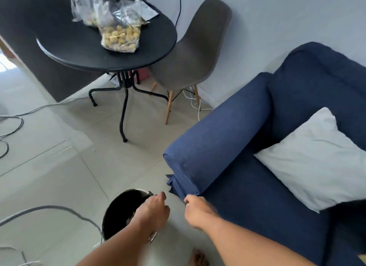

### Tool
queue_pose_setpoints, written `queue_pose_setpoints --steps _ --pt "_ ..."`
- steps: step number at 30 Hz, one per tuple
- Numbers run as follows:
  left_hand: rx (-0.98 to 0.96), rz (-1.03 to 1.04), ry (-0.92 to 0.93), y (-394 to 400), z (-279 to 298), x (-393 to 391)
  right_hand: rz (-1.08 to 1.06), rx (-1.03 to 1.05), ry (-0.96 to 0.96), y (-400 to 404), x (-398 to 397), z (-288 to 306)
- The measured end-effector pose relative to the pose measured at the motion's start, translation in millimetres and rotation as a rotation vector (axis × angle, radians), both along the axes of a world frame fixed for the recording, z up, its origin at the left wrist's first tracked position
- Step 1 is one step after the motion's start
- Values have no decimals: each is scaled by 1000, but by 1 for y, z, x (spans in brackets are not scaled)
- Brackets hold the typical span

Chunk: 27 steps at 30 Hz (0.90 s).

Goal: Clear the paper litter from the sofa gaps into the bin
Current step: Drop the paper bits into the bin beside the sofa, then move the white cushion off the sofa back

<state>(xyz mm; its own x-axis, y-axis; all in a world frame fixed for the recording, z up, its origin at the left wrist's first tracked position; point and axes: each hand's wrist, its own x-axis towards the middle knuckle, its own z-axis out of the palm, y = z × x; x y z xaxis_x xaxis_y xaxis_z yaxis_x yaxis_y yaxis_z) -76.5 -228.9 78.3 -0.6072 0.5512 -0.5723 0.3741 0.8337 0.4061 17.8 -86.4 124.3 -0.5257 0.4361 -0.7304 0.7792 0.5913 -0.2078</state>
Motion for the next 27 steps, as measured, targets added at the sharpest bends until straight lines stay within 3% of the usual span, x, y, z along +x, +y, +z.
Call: queue_pose_setpoints --steps 8,14,27 --pt "82 -271 72 110 54 0 -284 118 99 108 90 65" --pt "38 -385 117 210 99 50 -503 193 111 188 186 99" --pt "33 -651 162 392 135 165 -633 329 122 320 354 106"
